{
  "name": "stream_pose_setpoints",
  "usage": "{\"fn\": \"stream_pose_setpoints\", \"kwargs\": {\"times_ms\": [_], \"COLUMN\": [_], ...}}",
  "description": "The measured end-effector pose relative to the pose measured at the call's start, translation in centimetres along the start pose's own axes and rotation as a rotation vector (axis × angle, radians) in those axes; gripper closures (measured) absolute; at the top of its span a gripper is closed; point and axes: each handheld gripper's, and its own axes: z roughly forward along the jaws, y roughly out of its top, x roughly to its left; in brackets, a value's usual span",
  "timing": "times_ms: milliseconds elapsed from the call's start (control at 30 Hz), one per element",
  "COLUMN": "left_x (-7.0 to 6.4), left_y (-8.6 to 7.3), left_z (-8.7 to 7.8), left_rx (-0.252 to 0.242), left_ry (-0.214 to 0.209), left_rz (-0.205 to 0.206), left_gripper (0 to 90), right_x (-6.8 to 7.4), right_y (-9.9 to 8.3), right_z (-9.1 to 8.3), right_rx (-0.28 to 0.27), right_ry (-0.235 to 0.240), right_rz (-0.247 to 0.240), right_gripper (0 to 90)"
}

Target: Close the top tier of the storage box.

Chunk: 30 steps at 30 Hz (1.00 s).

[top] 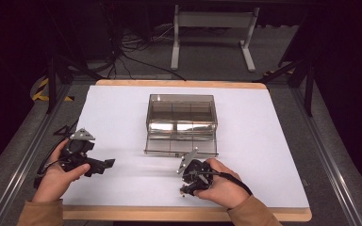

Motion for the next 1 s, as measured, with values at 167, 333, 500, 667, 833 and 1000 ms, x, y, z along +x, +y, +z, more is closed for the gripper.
{"fn": "stream_pose_setpoints", "kwargs": {"times_ms": [167,333,500,667,833,1000], "left_x": [0.0,0.0,0.0,0.0,0.0,0.0], "left_y": [0.0,0.0,0.0,0.0,0.0,0.0], "left_z": [0.0,0.0,0.0,0.0,0.0,0.0], "left_rx": [-0.001,0.000,0.001,0.000,0.000,0.000], "left_ry": [0.001,0.001,0.000,0.001,0.001,0.003], "left_rz": [0.001,0.001,0.002,0.001,0.000,0.002], "left_gripper": [2.3,2.3,2.3,2.3,2.3,2.3], "right_x": [0.2,0.3,0.4,0.7,1.0,1.2], "right_y": [0.1,0.2,0.3,0.4,0.5,0.6], "right_z": [0.7,1.2,1.6,1.9,1.9,1.9], "right_rx": [0.011,0.018,0.020,0.025,0.033,0.041], "right_ry": [0.002,-0.002,-0.013,-0.024,-0.031,0.001], "right_rz": [-0.001,0.011,-0.002,-0.019,-0.036,-0.043], "right_gripper": [62.3,62.3,61.0,61.9,71.5,82.7]}}
